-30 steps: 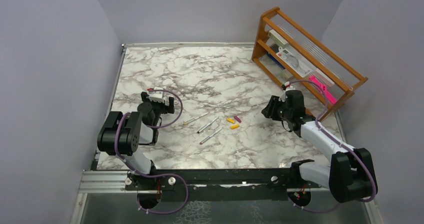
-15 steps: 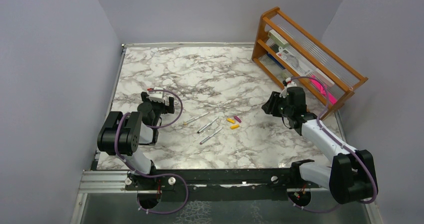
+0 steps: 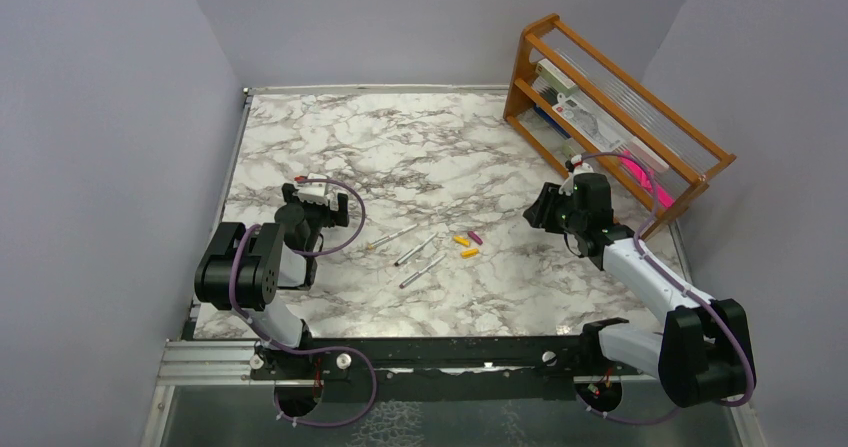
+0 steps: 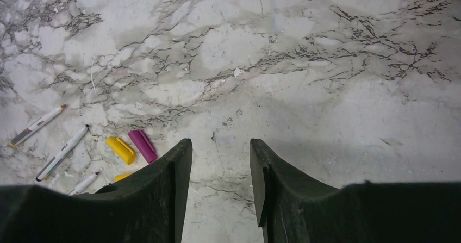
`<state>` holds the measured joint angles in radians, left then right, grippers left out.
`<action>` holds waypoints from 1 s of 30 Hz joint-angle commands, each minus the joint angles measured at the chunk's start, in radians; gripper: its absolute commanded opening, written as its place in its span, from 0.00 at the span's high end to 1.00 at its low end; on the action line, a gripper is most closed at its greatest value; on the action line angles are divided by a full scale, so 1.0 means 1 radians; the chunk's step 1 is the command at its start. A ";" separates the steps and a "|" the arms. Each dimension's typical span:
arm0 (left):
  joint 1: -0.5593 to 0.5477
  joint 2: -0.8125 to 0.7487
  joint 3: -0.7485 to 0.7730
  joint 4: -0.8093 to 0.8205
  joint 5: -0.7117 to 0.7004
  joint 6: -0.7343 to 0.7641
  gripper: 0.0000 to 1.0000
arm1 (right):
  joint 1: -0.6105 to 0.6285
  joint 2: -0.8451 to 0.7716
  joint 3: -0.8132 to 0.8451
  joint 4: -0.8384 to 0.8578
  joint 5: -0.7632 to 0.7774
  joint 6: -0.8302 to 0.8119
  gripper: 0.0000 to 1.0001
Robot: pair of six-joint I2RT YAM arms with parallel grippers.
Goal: Insert the pens into the pen caps
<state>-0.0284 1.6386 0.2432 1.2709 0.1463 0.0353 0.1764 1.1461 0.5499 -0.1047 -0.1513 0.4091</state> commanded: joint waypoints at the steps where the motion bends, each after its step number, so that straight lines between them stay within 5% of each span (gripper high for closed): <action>1: -0.003 0.004 0.008 0.033 0.021 -0.006 0.01 | -0.002 -0.014 0.015 0.011 0.019 -0.015 0.57; 30: -0.003 0.004 0.008 0.032 0.021 -0.007 0.01 | -0.002 0.035 -0.010 0.039 -0.011 -0.010 0.57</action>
<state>-0.0284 1.6386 0.2432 1.2709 0.1463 0.0353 0.1764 1.1797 0.5491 -0.0906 -0.1524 0.4061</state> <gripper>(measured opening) 0.991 0.434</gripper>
